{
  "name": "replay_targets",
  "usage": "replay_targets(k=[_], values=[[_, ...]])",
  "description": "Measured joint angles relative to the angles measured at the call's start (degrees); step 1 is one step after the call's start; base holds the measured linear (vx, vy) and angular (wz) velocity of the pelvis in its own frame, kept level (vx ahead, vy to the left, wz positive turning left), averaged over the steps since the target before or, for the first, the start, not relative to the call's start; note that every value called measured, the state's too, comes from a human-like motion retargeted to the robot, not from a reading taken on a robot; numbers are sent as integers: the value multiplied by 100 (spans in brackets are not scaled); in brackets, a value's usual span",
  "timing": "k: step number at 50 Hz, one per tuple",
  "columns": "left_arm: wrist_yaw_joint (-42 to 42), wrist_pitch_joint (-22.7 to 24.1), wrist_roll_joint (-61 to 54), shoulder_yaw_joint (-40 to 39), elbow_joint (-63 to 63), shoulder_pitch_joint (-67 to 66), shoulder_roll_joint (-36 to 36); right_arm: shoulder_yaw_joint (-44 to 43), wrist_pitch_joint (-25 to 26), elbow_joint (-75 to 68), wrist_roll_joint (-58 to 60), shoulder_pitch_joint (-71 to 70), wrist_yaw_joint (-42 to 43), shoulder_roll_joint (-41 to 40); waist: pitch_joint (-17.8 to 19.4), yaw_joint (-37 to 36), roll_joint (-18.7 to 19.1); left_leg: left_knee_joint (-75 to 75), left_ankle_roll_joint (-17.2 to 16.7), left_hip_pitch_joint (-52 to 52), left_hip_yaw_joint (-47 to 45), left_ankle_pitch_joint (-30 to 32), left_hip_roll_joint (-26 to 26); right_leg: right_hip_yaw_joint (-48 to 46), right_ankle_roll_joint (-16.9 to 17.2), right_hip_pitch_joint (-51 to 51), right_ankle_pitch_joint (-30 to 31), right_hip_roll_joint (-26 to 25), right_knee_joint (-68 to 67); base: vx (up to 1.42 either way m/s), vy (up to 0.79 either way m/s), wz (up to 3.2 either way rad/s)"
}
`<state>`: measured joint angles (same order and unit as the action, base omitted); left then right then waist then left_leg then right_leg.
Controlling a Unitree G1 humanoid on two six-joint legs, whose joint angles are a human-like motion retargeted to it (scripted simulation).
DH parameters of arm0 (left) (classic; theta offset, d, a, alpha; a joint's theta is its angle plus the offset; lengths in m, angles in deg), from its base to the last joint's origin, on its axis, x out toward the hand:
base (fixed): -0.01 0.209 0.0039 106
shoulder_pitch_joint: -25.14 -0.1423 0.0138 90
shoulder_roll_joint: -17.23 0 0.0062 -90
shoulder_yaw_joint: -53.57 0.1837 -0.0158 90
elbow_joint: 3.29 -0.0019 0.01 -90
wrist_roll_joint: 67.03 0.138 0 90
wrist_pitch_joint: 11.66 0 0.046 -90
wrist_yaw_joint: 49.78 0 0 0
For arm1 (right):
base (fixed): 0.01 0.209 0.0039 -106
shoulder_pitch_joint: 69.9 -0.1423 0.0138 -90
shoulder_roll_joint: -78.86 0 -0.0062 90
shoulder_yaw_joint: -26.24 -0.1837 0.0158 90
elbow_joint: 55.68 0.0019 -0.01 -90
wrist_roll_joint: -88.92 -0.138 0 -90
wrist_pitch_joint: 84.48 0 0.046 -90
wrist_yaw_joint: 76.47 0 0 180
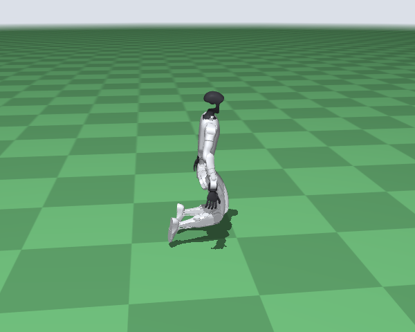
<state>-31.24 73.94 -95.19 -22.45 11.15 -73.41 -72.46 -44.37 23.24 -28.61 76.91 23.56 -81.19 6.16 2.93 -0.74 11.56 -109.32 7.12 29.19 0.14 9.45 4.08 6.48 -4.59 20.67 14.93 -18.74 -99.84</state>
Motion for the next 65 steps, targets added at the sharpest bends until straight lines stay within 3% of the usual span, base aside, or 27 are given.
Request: replay_targets(k=[3,5,8,10,13,15,17,18,20,23,25,28,30,34,37,40,45,50,65], values=[[-269,378,171,378,922,-399,-125,-250,-76,653,-172,610,-82,-4,214,180,-177,2985,-575,-1423,-405,-367,88,632,564,-1563,-961,1013,3269,26,33,51],[-356,674,471,634,1708,-622,-367,-253,-167,1261,-262,1051,-238,37,418,137,-407,5552,-976,-2606,-672,-384,-52,810,861,-2778,-922,1657,6195,24,13,4],[-297,992,1146,771,2677,-324,-813,-31,-353,1944,-576,1151,-617,226,208,-218,-854,9049,-1318,-3100,-431,148,-555,1126,1498,-2979,-316,2242,9278,-2,5,-20],[-124,1049,1392,661,3090,113,-1048,33,-455,2069,-810,870,-538,271,295,-384,-988,9756,-996,-3030,-44,-623,-604,1109,1305,-2675,-1220,2183,9575,-26,0,-17],[396,828,991,419,2880,960,-1071,76,-464,1431,-1117,-98,373,-20,1100,-394,-1223,7518,545,-2447,54,-3811,-767,930,207,-1903,-4580,1864,6895,-34,-8,-10],[702,612,443,276,2219,1598,-949,76,-492,816,-1184,-925,1185,-449,1530,-380,-1097,5584,788,-1685,63,-4869,-79,692,-618,-1208,-5452,1042,5141,-27,-36,-26],[748,539,16,203,1580,1933,-598,78,-618,555,-1221,-1362,1778,-762,1574,-275,-1019,5154,773,-1414,-31,-4846,-55,550,-541,-948,-5334,1053,4769,-5,13,4],[726,576,-73,182,1411,1957,-401,103,-708,627,-1242,-1397,1931,-847,1509,-157,-1193,5515,727,-1528,-137,-4593,-413,585,-267,-980,-5274,1441,4861,9,29,24],[696,704,51,103,1470,1818,-204,192,-870,974,-1204,-1343,1947,-1012,1244,-143,-1349,6606,355,-1926,-243,-3995,-610,721,220,-1235,-4799,1748,5709,18,12,-23],[501,932,707,-130,2144,1278,-154,249,-1066,1293,-773,-1116,1653,-1175,501,-359,-1404,8812,-200,-2521,-549,-2618,-578,999,776,-1455,-3434,1910,7448,20,-1,-80],[245,1020,955,-334,2465,981,-113,180,-1107,1250,-506,-1008,1404,-1249,58,-426,-1341,9950,-634,-2783,-787,-1776,-472,1035,962,-1552,-2555,1927,8409,13,-1,-53],[-21,985,806,-443,2519,893,23,-11,-1042,1126,-651,-905,839,-1228,-288,-366,-1233,10694,-1136,-2940,-996,-1150,-392,767,1098,-1797,-1861,2006,9381,5,0,-7],[-47,915,663,-287,2364,1110,70,-84,-1000,1092,-998,-905,527,-1124,-338,-325,-1188,10828,-1280,-2961,-1031,-1172,-397,516,1157,-1934,-1846,2062,9707,1,1,25],[95,835,950,615,1715,2003,-70,150,-1130,680,-1340,-1205,895,-930,-156,-353,-1197,10566,-1034,-2854,-1069,-1843,-432,227,1090,-1979,-2504,2088,9638,-4,0,25],[10,725,1628,1306,1223,2488,-218,481,-1082,6,-786,-1551,1355,-957,-15,-405,-1252,10363,-754,-2806,-1054,-2094,-456,270,1031,-1919,-2791,2096,9402,0,0,0],[-292,620,2361,1624,1079,2529,-361,674,-835,-408,-35,-1690,1238,-1039,35,-418,-1256,10401,-809,-2888,-1072,-1976,-429,323,1086,-1908,-2698,2060,9291,0,0,0],[-354,696,2826,1511,1633,2224,-639,660,-930,215,-117,-1400,739,-920,46,-393,-1298,10405,-869,-2907,-1110,-1983,-399,328,1147,-1886,-2719,2030,9234,0,0,0],[-60,730,2421,1355,1673,2085,-586,704,-1081,664,-155,-1174,976,-827,151,-409,-1362,10321,-810,-2942,-1106,-2112,-402,342,1087,-1959,-2835,2039,9230,2,-1,-1],[-239,534,1661,834,1308,1543,-328,735,-857,625,4,-924,632,-797,92,-514,-1350,10209,-804,-3052,-1135,-2074,-358,354,1062,-2057,-2747,1997,9108,4,0,-1]])
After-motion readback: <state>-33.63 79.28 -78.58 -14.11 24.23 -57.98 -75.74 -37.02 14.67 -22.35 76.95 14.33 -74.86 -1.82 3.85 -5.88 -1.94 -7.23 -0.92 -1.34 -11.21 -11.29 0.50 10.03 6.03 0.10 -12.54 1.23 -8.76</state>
